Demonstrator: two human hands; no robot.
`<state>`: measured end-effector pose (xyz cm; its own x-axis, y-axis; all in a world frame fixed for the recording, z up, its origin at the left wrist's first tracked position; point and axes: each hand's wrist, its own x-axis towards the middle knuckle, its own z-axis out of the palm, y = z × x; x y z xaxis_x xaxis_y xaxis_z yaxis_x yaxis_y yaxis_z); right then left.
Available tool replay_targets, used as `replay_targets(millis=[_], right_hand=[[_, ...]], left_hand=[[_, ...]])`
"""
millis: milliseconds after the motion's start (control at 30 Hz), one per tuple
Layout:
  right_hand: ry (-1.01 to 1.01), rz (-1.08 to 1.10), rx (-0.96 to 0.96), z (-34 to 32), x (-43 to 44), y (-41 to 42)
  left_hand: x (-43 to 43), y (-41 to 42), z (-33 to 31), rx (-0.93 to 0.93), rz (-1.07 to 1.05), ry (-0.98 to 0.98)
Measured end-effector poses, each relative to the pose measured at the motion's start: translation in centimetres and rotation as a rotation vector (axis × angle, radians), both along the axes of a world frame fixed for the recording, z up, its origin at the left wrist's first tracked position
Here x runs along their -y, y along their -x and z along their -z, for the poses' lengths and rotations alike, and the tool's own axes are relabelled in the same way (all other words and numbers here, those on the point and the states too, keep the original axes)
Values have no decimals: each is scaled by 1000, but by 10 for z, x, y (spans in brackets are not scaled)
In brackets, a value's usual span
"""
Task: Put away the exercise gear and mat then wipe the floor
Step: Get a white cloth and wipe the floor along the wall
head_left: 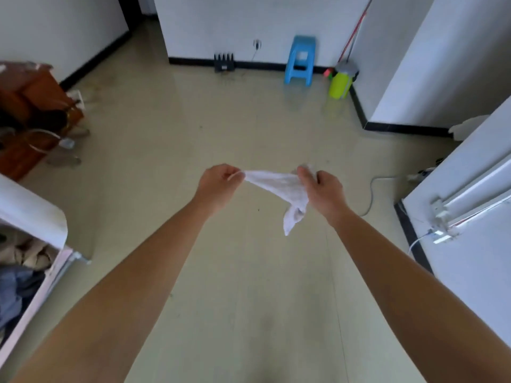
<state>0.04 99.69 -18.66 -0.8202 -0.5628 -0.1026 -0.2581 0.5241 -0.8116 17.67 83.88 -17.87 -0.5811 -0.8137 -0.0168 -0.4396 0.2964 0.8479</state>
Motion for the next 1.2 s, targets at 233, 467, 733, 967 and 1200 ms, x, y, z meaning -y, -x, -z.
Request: replay_targets(millis=[233, 467, 733, 967, 1200], right_hand=[[131, 55, 7, -53, 27, 115], [267, 96, 61, -64, 92, 294], [279, 46, 14, -107, 221, 449], [221, 58, -63, -91, 388, 557], [168, 177, 70, -95, 528, 677]], left_hand=[[45, 137, -53, -272, -39, -86], [107, 307, -70, -202, -35, -31], [230, 449, -104, -132, -20, 70], [395, 546, -72, -5, 60, 15], [550, 668, -90, -11, 352, -370]])
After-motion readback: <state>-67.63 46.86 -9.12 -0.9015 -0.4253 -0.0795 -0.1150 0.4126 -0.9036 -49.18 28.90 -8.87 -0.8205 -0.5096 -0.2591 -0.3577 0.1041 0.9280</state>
